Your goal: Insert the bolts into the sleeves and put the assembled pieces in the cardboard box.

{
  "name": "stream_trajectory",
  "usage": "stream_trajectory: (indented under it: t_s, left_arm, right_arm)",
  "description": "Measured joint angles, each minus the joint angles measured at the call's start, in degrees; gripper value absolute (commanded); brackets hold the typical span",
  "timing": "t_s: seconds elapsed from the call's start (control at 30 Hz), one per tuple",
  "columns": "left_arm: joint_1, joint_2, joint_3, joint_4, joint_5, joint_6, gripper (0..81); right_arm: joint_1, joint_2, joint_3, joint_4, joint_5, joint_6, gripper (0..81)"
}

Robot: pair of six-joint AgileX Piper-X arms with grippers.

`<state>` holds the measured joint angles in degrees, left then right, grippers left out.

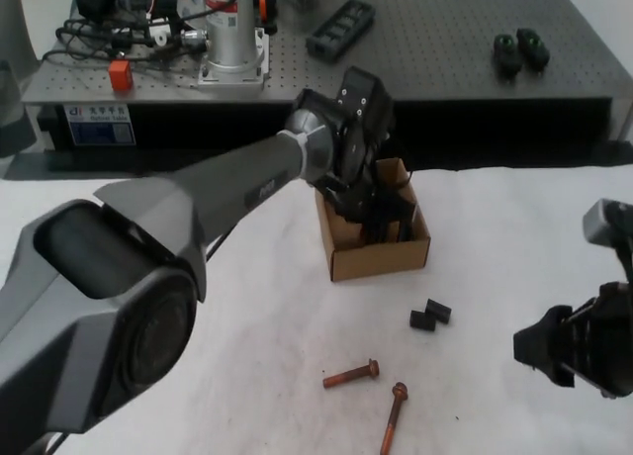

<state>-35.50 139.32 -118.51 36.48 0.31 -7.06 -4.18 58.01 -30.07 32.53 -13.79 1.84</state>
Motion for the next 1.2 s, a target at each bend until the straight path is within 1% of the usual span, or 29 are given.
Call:
stream_trajectory:
  t_s: [0.13, 0.2, 0.23, 0.3, 0.33, 0.43, 0.5, 0.53, 0.6, 0.63, 0.77, 0.93, 0.97, 1.07, 1.13, 1.2]
  left_arm:
    - [0.00, -0.13, -0.41, 0.68, 0.02, -0.56, 30.6]
    - [0.00, -1.04, -0.38, 2.32, 0.02, -0.73, 30.6]
    - [0.00, -1.91, -0.38, 3.73, -0.31, -0.73, 30.6]
    - [0.00, -4.61, -0.38, 7.20, -2.99, -0.84, 30.1]
    - [0.00, -6.41, -0.38, 9.11, -5.31, -0.80, 28.6]
    - [0.34, -11.98, -0.53, 14.69, -12.71, -0.95, 23.0]
    - [0.68, -13.78, -0.75, 16.93, -14.41, -0.95, 20.4]
    - [1.84, -17.70, -0.97, 18.79, -15.29, -0.95, 19.4]
    - [2.86, -20.07, -0.63, 27.08, -18.46, -0.95, 18.3]
    - [3.19, -20.81, 0.26, 28.25, -19.23, -1.06, 18.0]
    - [3.66, -24.36, 7.36, 29.57, -21.11, -1.19, 17.7]
    - [3.66, -32.19, 20.92, 28.22, -21.25, -1.17, 17.7]
    - [3.66, -32.19, 24.00, 27.58, -21.25, -1.17, 17.7]
    - [3.66, -37.12, 31.48, 25.60, -19.72, -0.87, 17.7]
    - [3.66, -38.43, 33.43, 24.98, -18.85, -0.51, 17.7]
    - [3.66, -41.25, 37.58, 23.26, -16.29, 0.56, 17.7]
  right_arm:
    - [1.05, 4.91, -2.92, 0.36, 1.45, -3.43, 43.8]
    - [2.51, 8.87, -5.84, 0.59, 3.61, -5.93, 42.6]
    - [2.64, 8.87, -5.84, 0.54, 3.61, -6.21, 41.7]
    - [4.08, 13.70, -9.53, 0.89, 5.57, -8.80, 39.6]
    - [4.22, 13.70, -9.53, 0.97, 5.57, -9.08, 39.0]
    - [5.96, 21.68, -16.47, 3.47, 7.30, -13.21, 38.7]
    - [7.15, 27.41, -21.41, 6.19, 9.09, -16.00, 38.7]
    - [7.66, 30.50, -24.06, 8.00, 10.17, -17.49, 38.7]
    - [8.46, 36.02, -28.50, 11.36, 11.95, -20.02, 38.7]
    - [8.85, 38.55, -30.75, 13.03, 12.50, -21.33, 38.7]
    - [10.05, 45.64, -38.27, 16.98, 15.15, -25.63, 38.7]
    - [11.38, 50.45, -43.16, 18.11, 18.03, -28.43, 38.7]
    - [11.68, 51.19, -43.86, 18.11, 18.18, -28.86, 38.7]
    - [12.41, 52.80, -45.08, 18.54, 18.22, -29.45, 38.7]
    - [13.17, 53.93, -45.45, 18.63, 18.38, -29.72, 38.7]
    - [13.63, 54.67, -45.43, 18.63, 18.38, -29.76, 38.2]
